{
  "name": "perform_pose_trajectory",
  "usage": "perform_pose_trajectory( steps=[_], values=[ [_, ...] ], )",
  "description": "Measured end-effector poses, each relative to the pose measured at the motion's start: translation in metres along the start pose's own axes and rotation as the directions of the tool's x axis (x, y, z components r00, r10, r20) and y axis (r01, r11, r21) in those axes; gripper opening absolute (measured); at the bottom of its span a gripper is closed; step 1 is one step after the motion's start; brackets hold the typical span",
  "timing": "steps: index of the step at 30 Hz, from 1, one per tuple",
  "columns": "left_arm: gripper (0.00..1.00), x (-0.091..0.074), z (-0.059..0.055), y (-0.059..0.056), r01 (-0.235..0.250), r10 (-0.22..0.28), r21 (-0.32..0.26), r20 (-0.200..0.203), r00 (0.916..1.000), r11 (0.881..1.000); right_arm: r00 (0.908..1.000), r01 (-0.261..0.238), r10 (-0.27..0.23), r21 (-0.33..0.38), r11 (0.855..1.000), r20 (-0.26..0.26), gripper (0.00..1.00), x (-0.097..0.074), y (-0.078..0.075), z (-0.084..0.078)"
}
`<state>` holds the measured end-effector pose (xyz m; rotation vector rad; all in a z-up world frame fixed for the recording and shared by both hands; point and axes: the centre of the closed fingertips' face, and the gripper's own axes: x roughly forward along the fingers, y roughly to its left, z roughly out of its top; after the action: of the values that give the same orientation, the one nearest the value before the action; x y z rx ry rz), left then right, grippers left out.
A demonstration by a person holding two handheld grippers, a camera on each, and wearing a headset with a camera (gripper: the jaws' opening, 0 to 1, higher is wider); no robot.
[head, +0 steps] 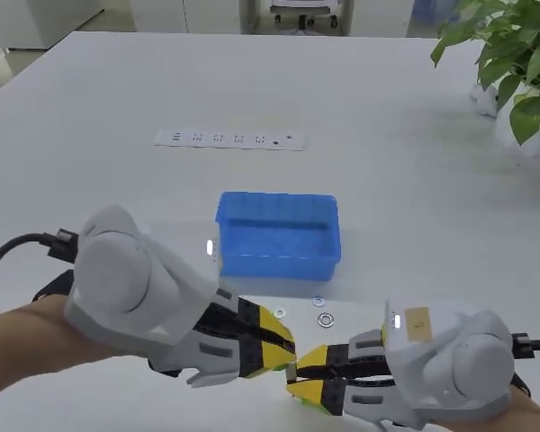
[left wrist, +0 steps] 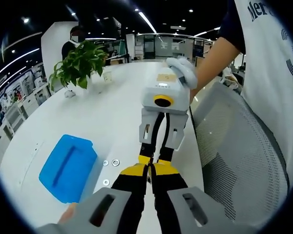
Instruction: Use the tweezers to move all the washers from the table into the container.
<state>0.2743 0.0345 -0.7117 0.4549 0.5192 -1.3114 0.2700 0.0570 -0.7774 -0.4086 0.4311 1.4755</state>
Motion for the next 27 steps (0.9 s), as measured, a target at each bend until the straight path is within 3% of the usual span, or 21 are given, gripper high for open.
perform_pose_trajectory(
  steps=[12,16,27],
  values=[
    [0.06,0.000,0.002,-0.005,0.015,-0.015,0.028,0.009,0.9998,0.999,1.0000,-0.007,0.007,0.013,1.000,0.001,0.08,0.000,0.002,0.001],
    [0.06,-0.005,0.012,-0.006,0.011,-0.011,0.002,0.057,0.9983,1.000,0.9991,-0.015,0.013,0.038,0.999,0.041,0.09,0.001,0.005,0.013],
    [0.05,-0.028,0.008,-0.006,-0.029,0.028,0.017,0.068,0.9973,0.999,0.9995,-0.004,0.005,-0.040,0.999,0.030,0.10,0.010,0.007,0.029]
  ],
)
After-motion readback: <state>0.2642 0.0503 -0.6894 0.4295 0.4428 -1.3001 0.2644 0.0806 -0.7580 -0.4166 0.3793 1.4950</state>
